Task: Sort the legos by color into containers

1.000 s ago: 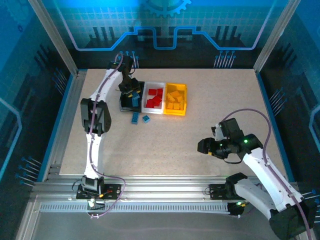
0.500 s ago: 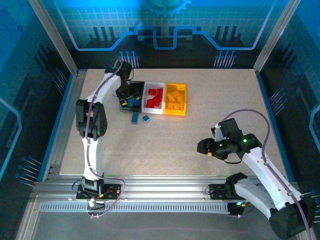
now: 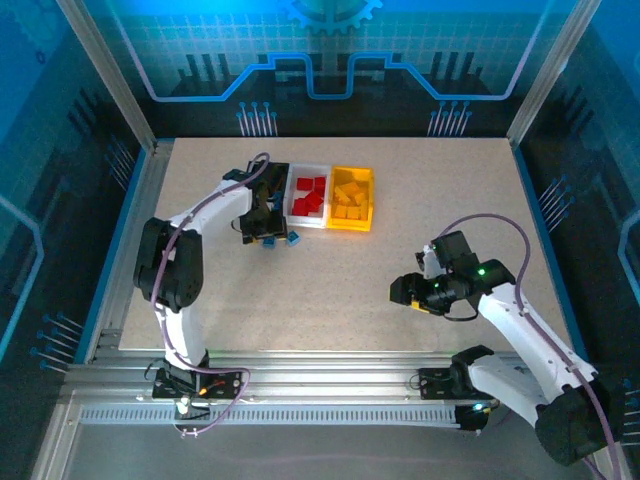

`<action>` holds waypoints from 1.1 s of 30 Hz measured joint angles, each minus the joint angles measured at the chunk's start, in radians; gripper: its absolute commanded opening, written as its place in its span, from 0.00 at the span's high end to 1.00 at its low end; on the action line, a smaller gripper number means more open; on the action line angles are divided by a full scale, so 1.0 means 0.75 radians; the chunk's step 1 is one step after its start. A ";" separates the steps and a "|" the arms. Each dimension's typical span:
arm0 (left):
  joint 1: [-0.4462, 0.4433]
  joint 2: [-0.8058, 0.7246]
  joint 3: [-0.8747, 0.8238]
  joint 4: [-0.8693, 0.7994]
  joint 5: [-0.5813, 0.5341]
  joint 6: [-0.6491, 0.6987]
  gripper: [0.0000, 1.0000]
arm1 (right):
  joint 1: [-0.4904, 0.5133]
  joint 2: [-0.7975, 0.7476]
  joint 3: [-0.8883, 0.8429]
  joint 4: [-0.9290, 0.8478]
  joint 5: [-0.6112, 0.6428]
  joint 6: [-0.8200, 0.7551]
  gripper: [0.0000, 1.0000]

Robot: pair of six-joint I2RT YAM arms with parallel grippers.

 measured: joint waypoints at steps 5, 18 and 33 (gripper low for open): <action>0.000 0.036 0.002 0.035 -0.026 0.030 0.37 | 0.000 -0.003 0.005 -0.002 0.002 0.000 0.34; 0.000 0.192 0.030 0.078 -0.102 0.060 0.45 | 0.005 -0.018 0.030 -0.032 0.012 0.017 0.40; -0.002 0.227 0.047 0.088 -0.113 0.083 0.71 | 0.038 -0.034 0.032 -0.050 0.038 0.053 0.42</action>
